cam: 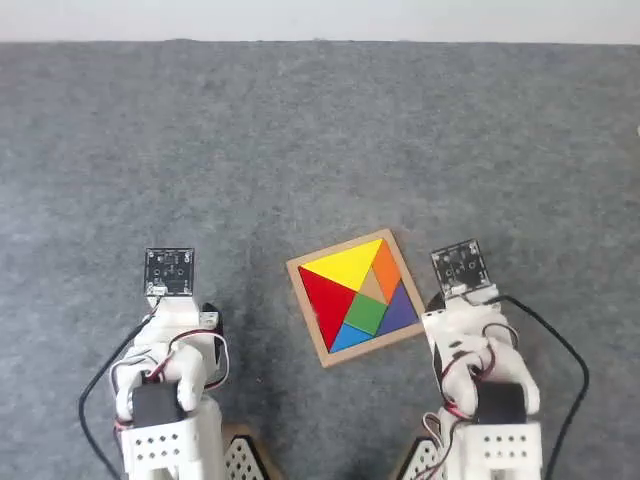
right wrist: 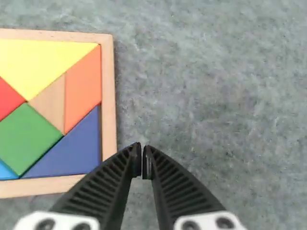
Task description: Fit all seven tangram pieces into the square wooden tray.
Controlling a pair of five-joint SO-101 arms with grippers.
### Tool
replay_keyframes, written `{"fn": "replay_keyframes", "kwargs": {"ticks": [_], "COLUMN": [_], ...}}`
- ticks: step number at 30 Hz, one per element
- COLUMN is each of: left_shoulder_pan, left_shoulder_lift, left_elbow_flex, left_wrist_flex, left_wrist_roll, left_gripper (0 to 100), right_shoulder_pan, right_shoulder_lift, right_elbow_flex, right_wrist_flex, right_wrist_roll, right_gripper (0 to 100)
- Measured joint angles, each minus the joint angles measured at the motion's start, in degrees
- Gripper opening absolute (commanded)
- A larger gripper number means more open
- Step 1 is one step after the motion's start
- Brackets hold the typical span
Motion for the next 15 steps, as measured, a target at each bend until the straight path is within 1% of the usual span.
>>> {"fn": "replay_keyframes", "kwargs": {"ticks": [2, 12, 15], "left_shoulder_pan": [0.0, 0.0, 0.0], "left_shoulder_lift": [0.0, 0.0, 0.0], "left_elbow_flex": [0.0, 0.0, 0.0], "left_wrist_flex": [0.0, 0.0, 0.0], "left_wrist_roll": [0.0, 0.0, 0.0], "left_gripper": [9, 9, 9], "right_shoulder_pan": [-0.2, -0.1, -0.3], "right_shoulder_lift": [-2.4, -2.3, -2.3], "right_elbow_flex": [0.5, 2.6, 2.7], "right_wrist_flex": [0.0, 0.1, 2.8], "right_wrist_roll": [0.0, 0.0, 0.0], "right_gripper": [2.3, 2.1, 2.1]}}
